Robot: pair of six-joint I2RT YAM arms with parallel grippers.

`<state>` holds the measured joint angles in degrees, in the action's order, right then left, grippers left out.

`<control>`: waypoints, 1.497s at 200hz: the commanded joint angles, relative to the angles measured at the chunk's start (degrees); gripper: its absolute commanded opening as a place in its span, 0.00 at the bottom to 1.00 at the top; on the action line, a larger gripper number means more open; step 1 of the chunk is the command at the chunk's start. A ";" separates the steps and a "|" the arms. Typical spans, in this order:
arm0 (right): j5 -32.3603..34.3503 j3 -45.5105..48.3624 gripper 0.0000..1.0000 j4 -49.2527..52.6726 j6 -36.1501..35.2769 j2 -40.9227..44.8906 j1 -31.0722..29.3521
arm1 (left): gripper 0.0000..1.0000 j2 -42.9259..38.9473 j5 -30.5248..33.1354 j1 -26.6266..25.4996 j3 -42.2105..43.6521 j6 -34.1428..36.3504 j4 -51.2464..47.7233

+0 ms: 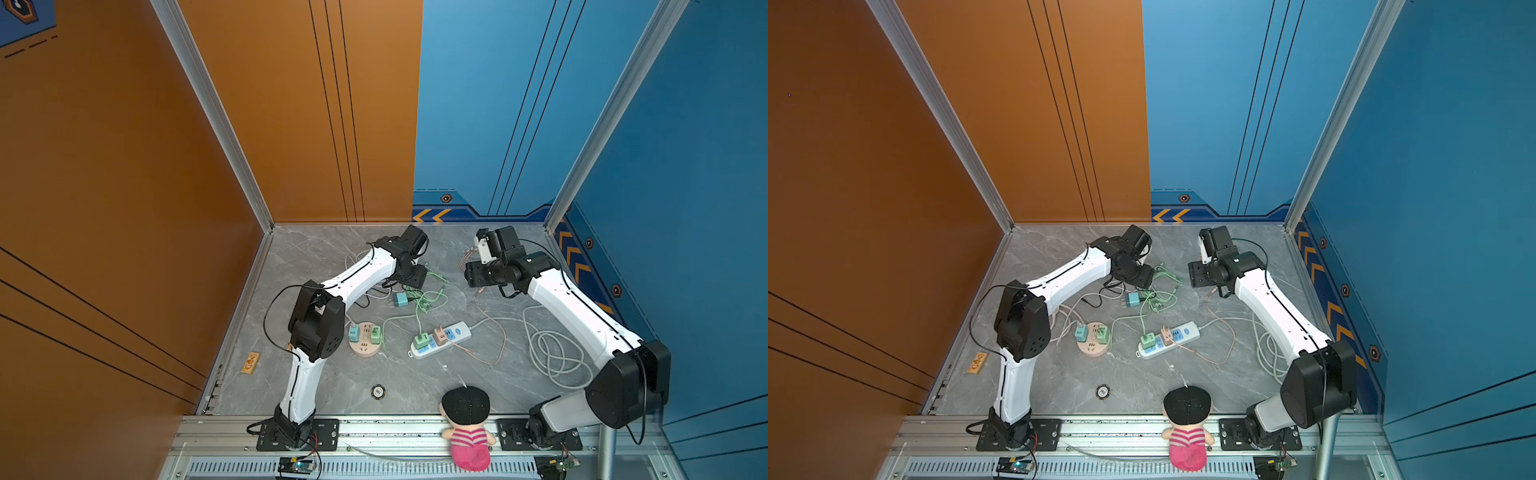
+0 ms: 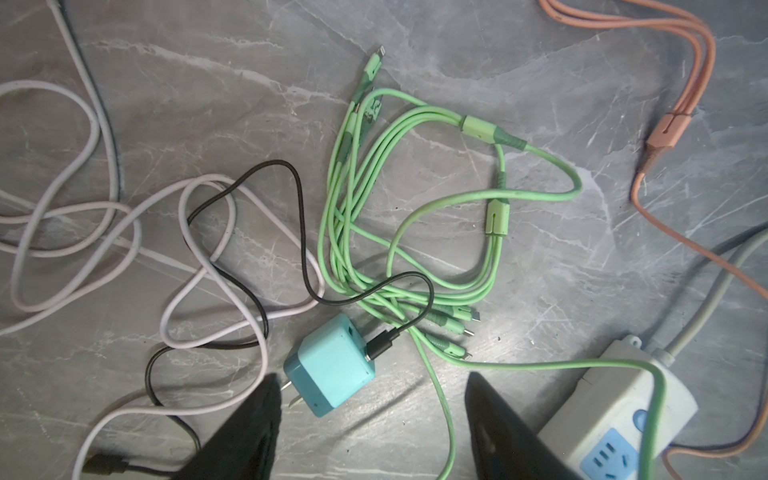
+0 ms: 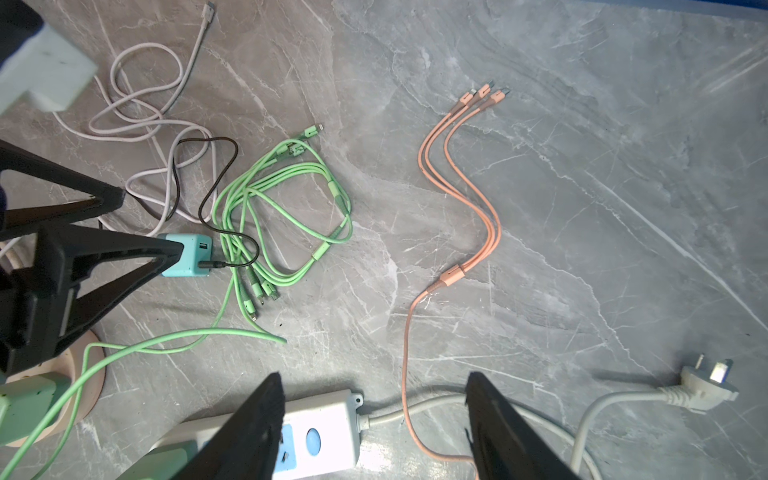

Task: Insert the plug
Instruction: 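Raise both grippers away from the power strip toward the far side, then grasp the teal cube charger with the left gripper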

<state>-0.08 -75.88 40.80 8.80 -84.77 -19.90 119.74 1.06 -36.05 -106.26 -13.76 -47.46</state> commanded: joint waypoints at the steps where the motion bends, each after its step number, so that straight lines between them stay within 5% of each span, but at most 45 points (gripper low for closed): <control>1: -1.14 1.44 0.70 -0.65 0.20 -0.61 0.29 | 0.67 -3.42 0.88 0.41 1.58 0.31 -4.13; 45: -2.73 1.93 0.69 -0.64 1.45 -1.10 0.12 | 0.74 -4.40 0.64 2.03 5.97 1.24 -4.62; 89: -3.26 2.61 0.69 -0.63 2.00 -0.22 0.03 | 0.80 -3.63 6.97 0.72 8.05 14.98 -6.24; 141: -3.39 3.34 0.69 -0.63 2.96 1.06 -0.40 | 0.76 1.86 8.28 0.11 6.37 22.76 -5.96; 197: -2.65 5.71 0.70 -0.81 3.09 3.85 -0.31 | 0.76 2.03 -0.10 0.37 8.55 24.74 0.42; 299: -3.55 7.67 0.70 -0.81 4.52 8.47 -0.25 | 0.72 5.92 -2.33 1.75 9.29 25.63 2.62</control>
<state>-3.05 -69.01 40.25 11.86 -77.67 -19.97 124.57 1.32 -35.14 -98.28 11.05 -45.87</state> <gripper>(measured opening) 0.699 0.735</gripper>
